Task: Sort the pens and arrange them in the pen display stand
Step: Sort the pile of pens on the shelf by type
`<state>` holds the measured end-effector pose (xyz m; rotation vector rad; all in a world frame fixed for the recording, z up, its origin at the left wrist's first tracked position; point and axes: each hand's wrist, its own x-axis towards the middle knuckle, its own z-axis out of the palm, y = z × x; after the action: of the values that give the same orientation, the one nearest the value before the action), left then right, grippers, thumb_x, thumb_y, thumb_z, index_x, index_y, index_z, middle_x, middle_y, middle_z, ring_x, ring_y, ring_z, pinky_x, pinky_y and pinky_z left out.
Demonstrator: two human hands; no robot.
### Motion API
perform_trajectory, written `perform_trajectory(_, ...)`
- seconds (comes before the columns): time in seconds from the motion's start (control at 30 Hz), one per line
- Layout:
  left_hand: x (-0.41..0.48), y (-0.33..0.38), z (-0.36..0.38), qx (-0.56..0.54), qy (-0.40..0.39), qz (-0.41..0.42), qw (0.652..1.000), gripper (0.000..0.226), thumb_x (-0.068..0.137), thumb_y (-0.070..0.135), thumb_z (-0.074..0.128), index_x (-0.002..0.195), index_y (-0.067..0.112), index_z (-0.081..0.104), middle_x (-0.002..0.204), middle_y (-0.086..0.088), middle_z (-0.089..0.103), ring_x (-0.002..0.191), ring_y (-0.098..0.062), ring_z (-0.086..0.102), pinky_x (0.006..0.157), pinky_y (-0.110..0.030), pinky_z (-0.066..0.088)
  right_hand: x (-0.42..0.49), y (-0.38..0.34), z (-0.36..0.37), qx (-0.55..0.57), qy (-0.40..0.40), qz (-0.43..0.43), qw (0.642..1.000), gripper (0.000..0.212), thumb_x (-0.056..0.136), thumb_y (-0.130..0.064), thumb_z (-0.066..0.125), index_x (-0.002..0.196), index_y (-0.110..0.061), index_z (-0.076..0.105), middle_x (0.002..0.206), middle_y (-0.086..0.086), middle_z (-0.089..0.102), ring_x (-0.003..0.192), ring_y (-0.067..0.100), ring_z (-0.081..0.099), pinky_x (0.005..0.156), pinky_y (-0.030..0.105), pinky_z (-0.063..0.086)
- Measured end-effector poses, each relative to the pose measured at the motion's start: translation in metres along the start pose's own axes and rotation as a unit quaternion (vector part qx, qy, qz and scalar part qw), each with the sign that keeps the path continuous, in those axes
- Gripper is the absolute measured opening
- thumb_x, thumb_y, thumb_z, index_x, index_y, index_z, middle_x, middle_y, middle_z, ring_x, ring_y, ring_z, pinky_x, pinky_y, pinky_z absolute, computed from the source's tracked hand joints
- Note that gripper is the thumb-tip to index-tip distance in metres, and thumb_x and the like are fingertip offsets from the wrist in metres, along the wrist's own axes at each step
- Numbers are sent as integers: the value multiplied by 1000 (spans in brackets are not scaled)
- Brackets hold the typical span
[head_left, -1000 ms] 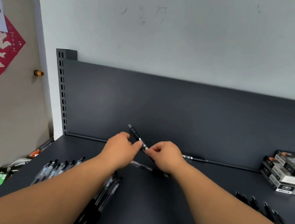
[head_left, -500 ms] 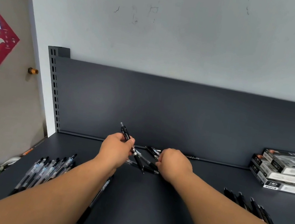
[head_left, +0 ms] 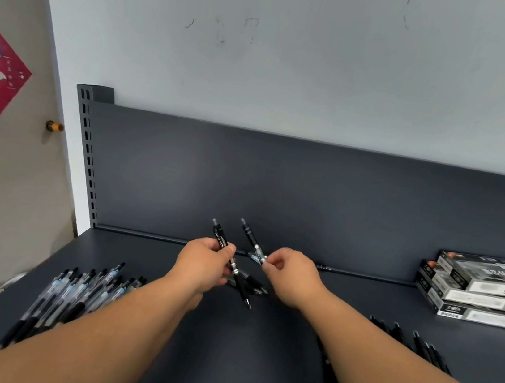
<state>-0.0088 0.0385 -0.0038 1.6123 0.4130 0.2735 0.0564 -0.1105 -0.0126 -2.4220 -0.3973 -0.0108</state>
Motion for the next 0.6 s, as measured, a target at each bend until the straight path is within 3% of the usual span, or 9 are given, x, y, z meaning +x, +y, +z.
perform_trajectory(0.1,-10,8,16,-38,-33,-1,999,9,93,20,61,97,13,65,80,-1,65,68,-13,60,63,-25,53,-19,2,-16,155,-60,-23,986,30,93,-19,59,121,-29,58,78,-4,64,62,6,58,59,18,43)
perform_trajectory(0.23,-29,15,41,-43,-91,14,995,7,91,19,64,93,13,67,76,1,69,62,-9,61,62,-22,51,-49,18,-47,147,-139,-52,978,26,92,-14,61,112,-29,65,74,0,62,55,-2,55,67,17,44)
perform_trajectory(0.3,-40,18,56,-35,-119,17,992,6,89,19,66,89,14,67,74,1,70,64,-9,61,63,-23,50,-61,31,-65,135,-152,-49,978,20,91,-19,64,108,-27,69,74,-1,63,56,-3,55,61,15,41)
perform_trajectory(0.4,-52,20,77,-13,-144,27,989,7,89,20,67,89,13,69,81,-1,72,68,-10,61,61,-22,48,-71,53,-92,155,-70,-21,985,13,91,-21,64,101,-24,72,77,-5,68,61,6,56,56,14,43)
perform_trajectory(0.5,-64,22,96,25,-167,22,985,7,88,20,67,86,13,69,83,-3,71,66,-11,59,56,-20,46,-76,80,-117,158,51,23,986,12,92,-19,60,91,-25,71,81,-6,70,62,8,58,64,19,48)
perform_trajectory(0.6,-75,19,111,86,-184,10,979,12,87,18,69,79,12,63,76,-3,66,61,-11,57,53,-19,46,-76,105,-130,58,65,24,996,10,90,-25,62,94,-30,70,81,-12,67,75,8,62,77,22,49)
